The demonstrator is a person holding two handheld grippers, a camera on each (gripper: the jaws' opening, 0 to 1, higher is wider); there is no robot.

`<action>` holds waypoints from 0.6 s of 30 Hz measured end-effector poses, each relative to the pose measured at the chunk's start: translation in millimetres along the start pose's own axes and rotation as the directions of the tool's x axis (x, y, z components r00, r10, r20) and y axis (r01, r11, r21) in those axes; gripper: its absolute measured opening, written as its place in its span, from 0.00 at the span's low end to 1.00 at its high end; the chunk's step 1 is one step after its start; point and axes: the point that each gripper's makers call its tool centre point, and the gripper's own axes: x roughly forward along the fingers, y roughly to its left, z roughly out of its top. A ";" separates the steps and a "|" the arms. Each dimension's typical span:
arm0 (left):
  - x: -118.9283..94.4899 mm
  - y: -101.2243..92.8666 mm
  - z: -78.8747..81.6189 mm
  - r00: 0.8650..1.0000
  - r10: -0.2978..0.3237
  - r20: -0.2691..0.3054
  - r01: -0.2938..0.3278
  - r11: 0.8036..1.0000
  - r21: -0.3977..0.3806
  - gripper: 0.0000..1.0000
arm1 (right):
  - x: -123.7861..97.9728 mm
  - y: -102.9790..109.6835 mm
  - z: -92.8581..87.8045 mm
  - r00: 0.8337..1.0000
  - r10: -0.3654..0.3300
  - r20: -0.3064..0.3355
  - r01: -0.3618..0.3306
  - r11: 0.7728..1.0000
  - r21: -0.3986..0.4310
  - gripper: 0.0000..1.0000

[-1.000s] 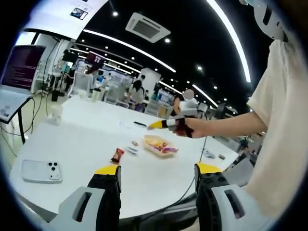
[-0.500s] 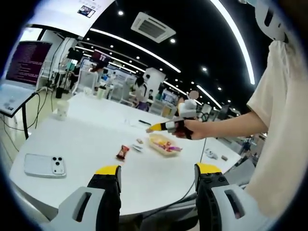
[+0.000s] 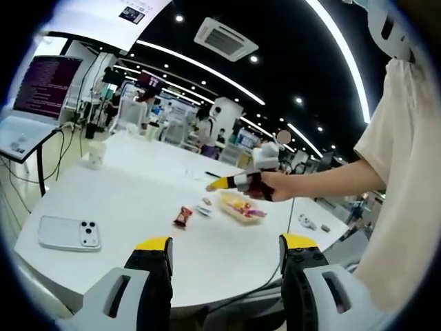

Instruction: Place the target food into the container with the food tongs after gripping and lifting it, then release it inside without dropping or visibly crushing the food.

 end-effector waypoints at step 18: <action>-7.8 11.2 -2.5 1.000 0.027 -0.001 -0.027 0.999 -0.026 0.62 | 13.9 44.4 -27.3 0.996 0.040 -0.076 -0.035 0.998 0.059 0.29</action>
